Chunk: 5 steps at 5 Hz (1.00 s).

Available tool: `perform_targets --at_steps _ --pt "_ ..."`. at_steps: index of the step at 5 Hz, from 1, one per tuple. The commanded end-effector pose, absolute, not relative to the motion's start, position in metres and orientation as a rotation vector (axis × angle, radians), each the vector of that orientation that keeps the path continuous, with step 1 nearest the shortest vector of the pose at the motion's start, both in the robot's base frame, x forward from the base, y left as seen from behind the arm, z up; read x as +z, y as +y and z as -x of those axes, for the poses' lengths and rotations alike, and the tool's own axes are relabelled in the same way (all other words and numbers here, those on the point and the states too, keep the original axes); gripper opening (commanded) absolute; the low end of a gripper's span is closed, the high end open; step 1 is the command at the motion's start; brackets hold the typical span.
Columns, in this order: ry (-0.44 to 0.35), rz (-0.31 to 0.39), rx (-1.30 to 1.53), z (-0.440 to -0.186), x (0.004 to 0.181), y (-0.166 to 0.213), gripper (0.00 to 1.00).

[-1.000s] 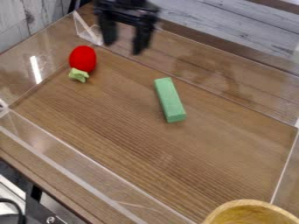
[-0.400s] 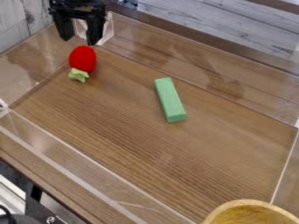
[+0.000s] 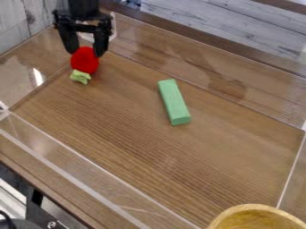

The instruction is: Move the red object to the right side of the table

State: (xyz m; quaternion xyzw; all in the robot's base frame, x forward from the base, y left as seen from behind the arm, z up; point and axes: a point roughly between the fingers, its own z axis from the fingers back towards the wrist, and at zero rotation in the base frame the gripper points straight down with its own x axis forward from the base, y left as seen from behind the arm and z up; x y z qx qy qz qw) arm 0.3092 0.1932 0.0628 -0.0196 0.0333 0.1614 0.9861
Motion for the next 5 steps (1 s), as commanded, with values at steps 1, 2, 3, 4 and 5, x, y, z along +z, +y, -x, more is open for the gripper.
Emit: perform_targets --at_steps 1,2,3,4,5 --pt "0.003 0.015 0.4 -0.33 0.085 0.208 1.0" --pt "0.01 0.017 0.455 -0.34 0.085 0.21 1.0" --pt "0.016 0.015 0.49 -0.345 0.087 0.206 1.0" --pt "0.027 0.005 0.427 -0.334 0.082 0.211 1.0" --pt "0.031 0.006 0.365 -0.322 0.081 0.214 1.0"
